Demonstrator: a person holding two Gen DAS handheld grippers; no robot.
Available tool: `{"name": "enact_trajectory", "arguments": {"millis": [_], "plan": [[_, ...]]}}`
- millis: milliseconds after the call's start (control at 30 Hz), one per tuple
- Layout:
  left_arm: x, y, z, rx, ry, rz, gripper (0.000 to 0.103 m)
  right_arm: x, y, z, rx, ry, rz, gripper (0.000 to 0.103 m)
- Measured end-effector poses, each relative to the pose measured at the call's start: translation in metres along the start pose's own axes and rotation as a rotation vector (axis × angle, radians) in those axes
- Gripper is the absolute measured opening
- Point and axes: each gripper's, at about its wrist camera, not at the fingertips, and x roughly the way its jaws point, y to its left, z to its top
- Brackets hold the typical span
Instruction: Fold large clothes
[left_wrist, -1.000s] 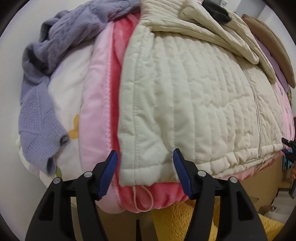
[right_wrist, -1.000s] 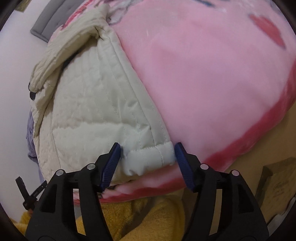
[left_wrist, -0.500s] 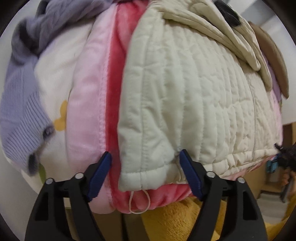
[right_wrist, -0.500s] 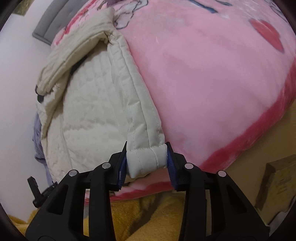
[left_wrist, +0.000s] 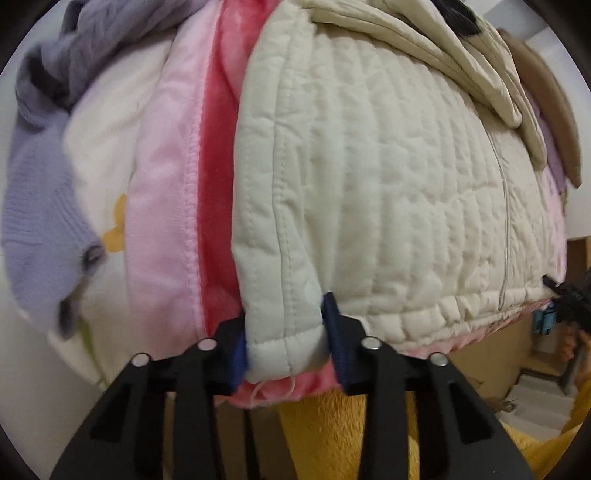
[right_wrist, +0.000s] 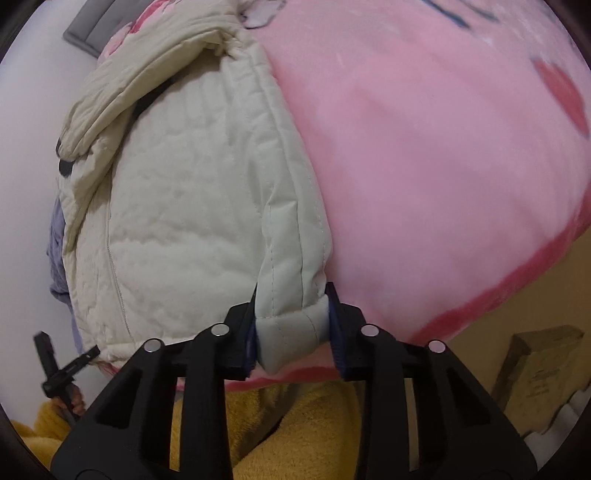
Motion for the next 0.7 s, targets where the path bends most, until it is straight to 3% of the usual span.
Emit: {"name": "enact_trajectory", "arguments": {"millis": [200,300,433,533,700], "plan": [[-0.038,-0.009,0.021,-0.079,0.104,-0.017,0.029,-0.036,0.024,0.009,-0.028,0.002,0.035,0.026],[-0.073,-0.004,0.038,-0.16,0.036,-0.085,0.028,-0.069,0.05,0.024,-0.037,-0.042,0.073,0.025],[-0.114,0.01,0.065,-0.239,-0.046,-0.108,0.027,-0.108,0.075,0.051,0.043,-0.113,0.138,0.025],[-0.136,0.01,0.094,-0.224,-0.085,-0.11,0.027,-0.128,0.094,0.076,0.045,-0.169,0.145,0.024],[-0.153,0.003,0.152,-0.172,-0.142,-0.128,0.026,-0.142,0.128,0.124,0.006,-0.192,0.12,0.024]]}}
